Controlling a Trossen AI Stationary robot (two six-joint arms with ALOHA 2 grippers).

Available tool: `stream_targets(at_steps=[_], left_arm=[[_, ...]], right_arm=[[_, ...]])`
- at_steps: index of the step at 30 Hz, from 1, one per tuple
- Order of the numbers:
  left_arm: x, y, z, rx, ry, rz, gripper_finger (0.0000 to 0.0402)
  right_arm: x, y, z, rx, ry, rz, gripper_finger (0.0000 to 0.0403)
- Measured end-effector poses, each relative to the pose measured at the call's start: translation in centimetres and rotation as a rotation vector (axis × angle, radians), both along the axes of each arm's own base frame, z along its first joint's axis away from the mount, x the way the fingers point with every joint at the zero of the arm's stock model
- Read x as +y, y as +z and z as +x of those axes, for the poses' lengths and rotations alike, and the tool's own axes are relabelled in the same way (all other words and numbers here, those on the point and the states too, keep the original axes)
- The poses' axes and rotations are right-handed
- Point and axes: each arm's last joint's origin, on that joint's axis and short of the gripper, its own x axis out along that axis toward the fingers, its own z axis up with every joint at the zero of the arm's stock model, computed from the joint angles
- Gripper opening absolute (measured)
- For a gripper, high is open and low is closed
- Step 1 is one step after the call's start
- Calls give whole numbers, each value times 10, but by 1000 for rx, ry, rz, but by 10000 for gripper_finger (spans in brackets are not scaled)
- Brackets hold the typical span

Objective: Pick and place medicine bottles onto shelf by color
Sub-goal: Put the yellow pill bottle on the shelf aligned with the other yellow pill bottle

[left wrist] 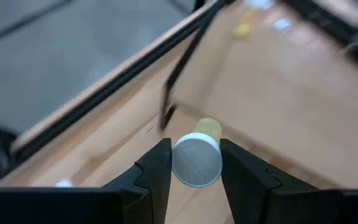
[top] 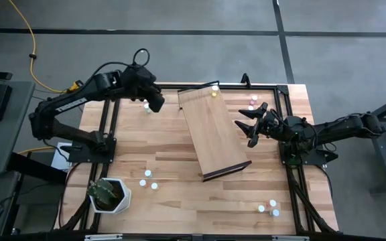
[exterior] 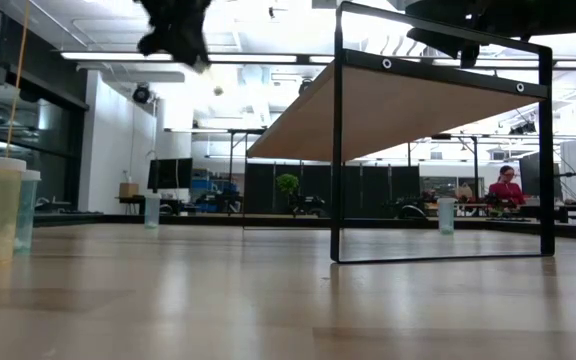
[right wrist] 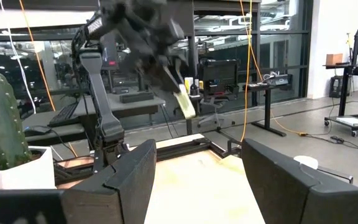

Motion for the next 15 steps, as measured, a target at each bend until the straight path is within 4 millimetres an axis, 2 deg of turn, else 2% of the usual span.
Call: stream_targets(at_steps=[4,8,15], left_arm=[[-6,24,25,-3,-42,87,115],[4,37,51,71,-49,108,115],[34,26,112,203,-111,102,115]], right_arm=[[0,0,0,-1,0,1,229],[0,0,0,-1,-1,1,229],[0,0,0,-1,0,0,229]])
